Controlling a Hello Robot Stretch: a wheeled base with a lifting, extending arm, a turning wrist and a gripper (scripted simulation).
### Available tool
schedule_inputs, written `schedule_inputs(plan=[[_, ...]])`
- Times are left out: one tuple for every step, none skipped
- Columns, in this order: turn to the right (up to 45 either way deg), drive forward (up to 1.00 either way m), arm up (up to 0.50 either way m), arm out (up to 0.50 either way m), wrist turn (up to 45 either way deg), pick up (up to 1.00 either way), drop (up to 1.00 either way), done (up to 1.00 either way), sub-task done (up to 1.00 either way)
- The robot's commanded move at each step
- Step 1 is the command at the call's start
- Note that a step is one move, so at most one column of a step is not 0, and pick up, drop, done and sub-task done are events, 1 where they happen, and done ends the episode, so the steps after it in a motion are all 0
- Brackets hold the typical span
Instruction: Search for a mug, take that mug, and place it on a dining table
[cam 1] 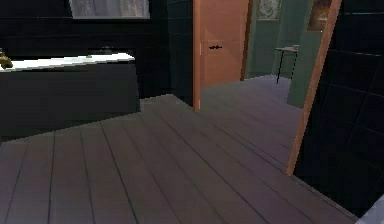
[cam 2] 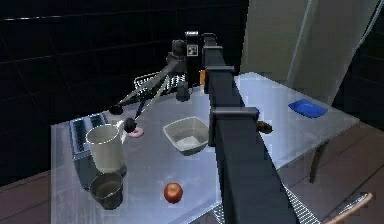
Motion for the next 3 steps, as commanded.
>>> schedule_inputs(plan=[[0.0, 0.00, 0.00, 0.00, 45.0, 0.00, 0.00, 0.00, 0.00], [0.0, 0.00, 0.00, 0.00, 45.0, 0.00, 0.00, 0.00, 0.00], [0.0, 0.00, 0.00, 0.00, 45.0, 0.00, 0.00, 0.00, 0.00]])
